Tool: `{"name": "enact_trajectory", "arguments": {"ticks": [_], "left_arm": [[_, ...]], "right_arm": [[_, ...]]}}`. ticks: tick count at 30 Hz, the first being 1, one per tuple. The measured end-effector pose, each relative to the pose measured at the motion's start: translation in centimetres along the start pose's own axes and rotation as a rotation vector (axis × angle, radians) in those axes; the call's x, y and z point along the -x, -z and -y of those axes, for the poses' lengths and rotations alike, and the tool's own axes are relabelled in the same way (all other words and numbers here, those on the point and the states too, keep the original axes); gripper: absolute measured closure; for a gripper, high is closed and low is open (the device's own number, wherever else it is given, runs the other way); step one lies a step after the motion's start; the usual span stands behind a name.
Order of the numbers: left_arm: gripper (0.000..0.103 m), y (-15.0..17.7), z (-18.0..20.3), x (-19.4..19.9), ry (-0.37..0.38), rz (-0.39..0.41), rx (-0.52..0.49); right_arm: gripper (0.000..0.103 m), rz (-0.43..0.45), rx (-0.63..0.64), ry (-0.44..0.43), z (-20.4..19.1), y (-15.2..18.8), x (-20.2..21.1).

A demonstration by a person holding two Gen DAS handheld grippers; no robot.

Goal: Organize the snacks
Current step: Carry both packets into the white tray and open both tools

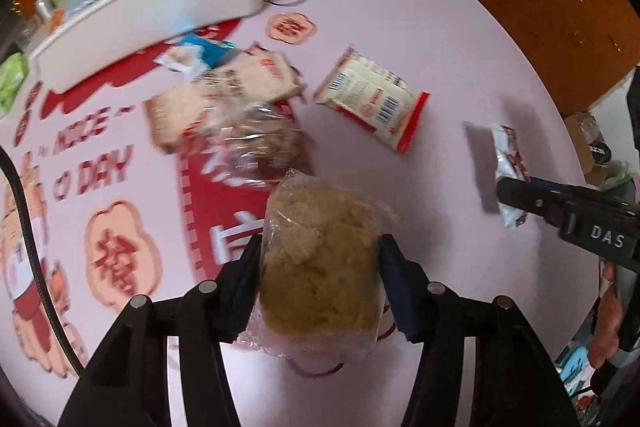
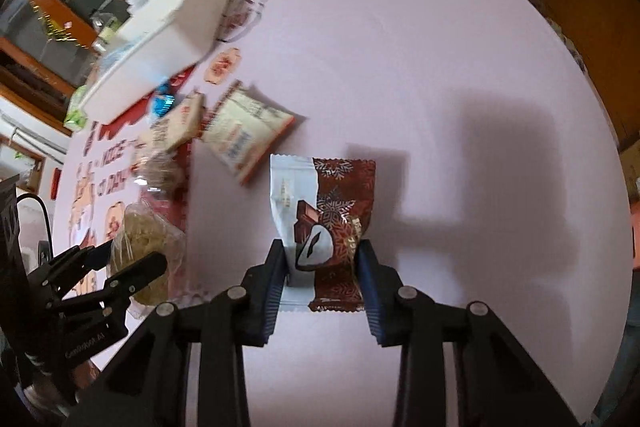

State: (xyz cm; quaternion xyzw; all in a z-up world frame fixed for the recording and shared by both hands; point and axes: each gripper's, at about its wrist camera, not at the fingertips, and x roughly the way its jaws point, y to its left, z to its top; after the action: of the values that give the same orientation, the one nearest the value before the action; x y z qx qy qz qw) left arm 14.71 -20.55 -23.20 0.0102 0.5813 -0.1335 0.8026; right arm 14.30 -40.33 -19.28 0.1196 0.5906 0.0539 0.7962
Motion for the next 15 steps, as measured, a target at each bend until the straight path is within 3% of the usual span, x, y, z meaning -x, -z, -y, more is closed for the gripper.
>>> {"name": "enact_trajectory", "arguments": {"ticks": [7, 15], "left_arm": [[0.048, 0.2, -3.7, 5.7, -0.069, 0.106, 0.059], [0.048, -2.9, -11.0, 13.4, -0.123, 0.228, 0.156]], "right_arm": [[0.068, 0.046, 0.056, -0.083, -5.2, -1.1, 1.0], [0.068, 0.129, 0.189, -0.126, -12.8, -3.3, 3.2]]}}
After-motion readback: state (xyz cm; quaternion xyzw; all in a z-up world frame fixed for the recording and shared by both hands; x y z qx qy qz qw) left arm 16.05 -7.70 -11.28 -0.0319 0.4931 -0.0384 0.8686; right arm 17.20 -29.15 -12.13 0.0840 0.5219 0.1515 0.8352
